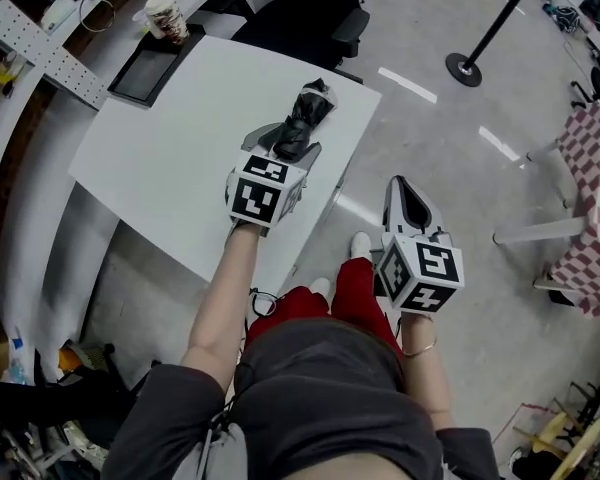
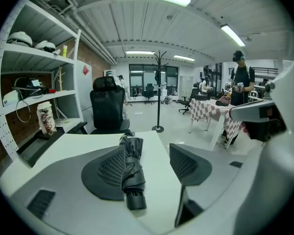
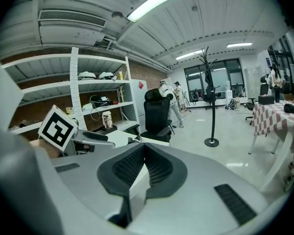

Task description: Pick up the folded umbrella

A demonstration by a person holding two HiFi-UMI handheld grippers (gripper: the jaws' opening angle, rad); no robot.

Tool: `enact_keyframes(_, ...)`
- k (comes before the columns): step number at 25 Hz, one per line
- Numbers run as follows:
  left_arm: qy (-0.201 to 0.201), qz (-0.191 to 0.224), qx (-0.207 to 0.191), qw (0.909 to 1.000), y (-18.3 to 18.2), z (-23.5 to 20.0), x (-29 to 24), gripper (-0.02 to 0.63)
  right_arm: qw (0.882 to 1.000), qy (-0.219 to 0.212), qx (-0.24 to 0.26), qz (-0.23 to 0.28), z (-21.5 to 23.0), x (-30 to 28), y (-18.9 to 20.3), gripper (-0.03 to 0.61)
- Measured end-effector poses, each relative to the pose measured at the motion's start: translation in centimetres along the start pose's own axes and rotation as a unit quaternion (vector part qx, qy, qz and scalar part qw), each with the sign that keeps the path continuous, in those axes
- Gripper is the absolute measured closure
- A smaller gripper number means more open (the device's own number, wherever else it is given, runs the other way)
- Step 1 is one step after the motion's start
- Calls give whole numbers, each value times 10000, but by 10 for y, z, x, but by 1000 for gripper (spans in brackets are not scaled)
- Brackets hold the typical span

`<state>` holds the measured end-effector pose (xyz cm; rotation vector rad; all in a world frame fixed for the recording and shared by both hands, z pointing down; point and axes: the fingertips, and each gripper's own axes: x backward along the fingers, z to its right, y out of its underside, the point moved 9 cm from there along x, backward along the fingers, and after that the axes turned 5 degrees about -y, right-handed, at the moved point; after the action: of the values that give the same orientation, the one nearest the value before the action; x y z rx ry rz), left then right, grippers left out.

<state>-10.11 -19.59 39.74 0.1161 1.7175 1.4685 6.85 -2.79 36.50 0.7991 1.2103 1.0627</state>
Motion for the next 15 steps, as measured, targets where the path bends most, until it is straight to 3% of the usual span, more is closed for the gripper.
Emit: enact_keyframes(15,-555,-1112,367,9916,20,-27,-91,311,9964,-734,46,-413,61,-84,-22,560)
